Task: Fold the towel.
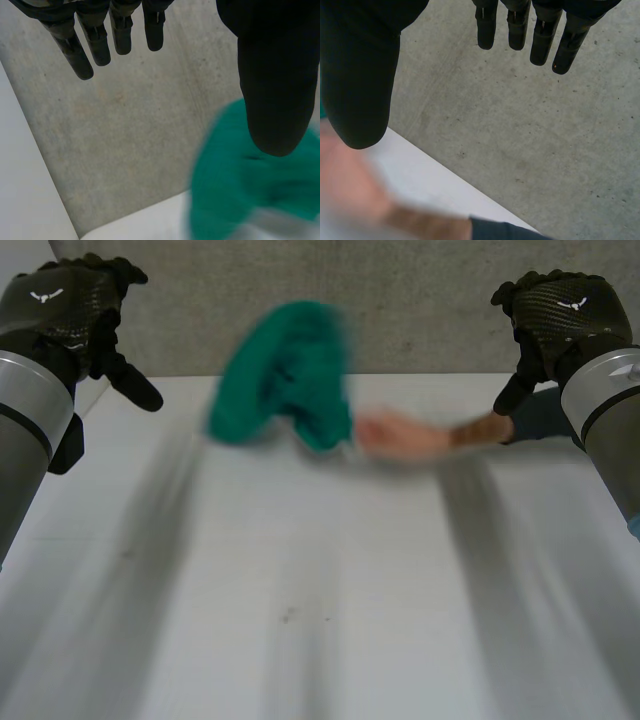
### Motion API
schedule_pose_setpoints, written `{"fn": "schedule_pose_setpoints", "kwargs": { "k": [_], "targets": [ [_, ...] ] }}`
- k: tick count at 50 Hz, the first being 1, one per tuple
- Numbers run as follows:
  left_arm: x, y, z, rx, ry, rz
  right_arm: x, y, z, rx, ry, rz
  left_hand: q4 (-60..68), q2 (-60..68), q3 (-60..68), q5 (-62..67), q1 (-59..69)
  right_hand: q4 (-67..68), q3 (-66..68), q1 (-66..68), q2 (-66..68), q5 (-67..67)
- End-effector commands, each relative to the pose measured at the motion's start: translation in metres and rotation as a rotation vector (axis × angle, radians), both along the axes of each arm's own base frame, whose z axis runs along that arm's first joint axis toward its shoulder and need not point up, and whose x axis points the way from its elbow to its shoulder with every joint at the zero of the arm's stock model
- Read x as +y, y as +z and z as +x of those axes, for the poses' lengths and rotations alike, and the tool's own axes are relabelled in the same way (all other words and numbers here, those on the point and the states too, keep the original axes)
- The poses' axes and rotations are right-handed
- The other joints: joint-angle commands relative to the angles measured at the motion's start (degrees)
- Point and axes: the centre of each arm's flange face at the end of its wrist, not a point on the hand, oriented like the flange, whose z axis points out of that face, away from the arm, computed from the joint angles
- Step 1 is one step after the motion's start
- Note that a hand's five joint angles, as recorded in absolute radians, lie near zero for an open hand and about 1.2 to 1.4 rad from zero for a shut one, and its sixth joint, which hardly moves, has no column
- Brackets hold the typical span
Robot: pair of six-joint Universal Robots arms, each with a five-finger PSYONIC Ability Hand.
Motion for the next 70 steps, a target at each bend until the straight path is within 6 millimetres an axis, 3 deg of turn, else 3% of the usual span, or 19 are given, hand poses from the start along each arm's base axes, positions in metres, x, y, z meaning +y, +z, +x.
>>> {"fn": "schedule_pose_setpoints", "kwargs": {
  "k": [1,30,39,46,51,57,60,62,63,69,70],
  "targets": [
    [0.005,0.010,0.002,0.025,0.000,-0.073,0.001,-0.001,0.001,-0.003,0.004,-0.009,-0.8,-0.7,-1.0,-1.3,-1.1,-3.0,-1.9,-0.8,-2.4,-3.3],
    [0.005,0.008,0.002,0.023,0.000,-0.072,0.003,-0.004,0.003,0.005,0.033,0.002,-1.0,-0.8,-1.2,-1.5,-1.3,-3.0,-1.9,-0.8,-2.4,-3.3],
    [0.002,0.001,-0.001,0.014,-0.007,-0.052,0.009,-0.005,0.012,0.013,0.063,-0.003,-0.8,-0.7,-1.0,-1.4,-1.1,-3.0,-1.9,-0.8,-2.4,-3.3],
    [-0.011,-0.042,-0.020,-0.055,-0.079,0.061,0.015,-0.015,0.017,0.178,0.108,-0.012,0.4,0.5,0.2,-0.2,0.0,-3.0,-1.9,-0.8,-2.4,-3.3],
    [-0.028,-0.077,-0.035,-0.123,-0.129,0.138,0.023,-0.039,0.028,0.340,0.175,0.039,0.9,1.0,0.7,0.3,0.5,-3.0,-1.9,-0.8,-2.4,-3.3],
    [-0.052,-0.128,-0.062,-0.203,-0.180,0.221,0.032,-0.062,0.046,0.366,0.241,0.097,1.7,1.9,1.5,1.2,1.4,-3.0,-1.9,-0.8,-2.4,-3.3],
    [-0.059,-0.143,-0.068,-0.220,-0.190,0.240,0.033,-0.087,0.056,0.354,0.273,0.172,1.7,1.9,1.5,1.2,1.4,-3.0,-1.9,-0.8,-2.4,-3.3],
    [-0.071,-0.165,-0.076,-0.244,-0.214,0.265,0.034,-0.093,0.058,0.347,0.281,0.194,2.1,2.2,1.9,1.5,1.7,-3.0,-1.9,-0.8,-2.4,-3.3],
    [-0.076,-0.176,-0.081,-0.253,-0.232,0.275,0.036,-0.108,0.066,0.319,0.304,0.243,3.1,3.2,2.9,2.5,2.7,-3.0,-1.9,-0.8,-2.4,-3.3],
    [-0.087,-0.200,-0.090,-0.273,-0.264,0.292,0.037,-0.136,0.074,0.280,0.318,0.334,11.2,11.3,10.9,10.6,10.8,-3.0,-1.9,-0.8,-2.4,-3.3],
    [-0.089,-0.203,-0.091,-0.275,-0.266,0.293,0.033,-0.157,0.079,0.266,0.315,0.379,14.0,14.1,13.8,13.4,13.6,-3.0,-1.9,-0.8,-2.4,-3.3]
  ]
}}
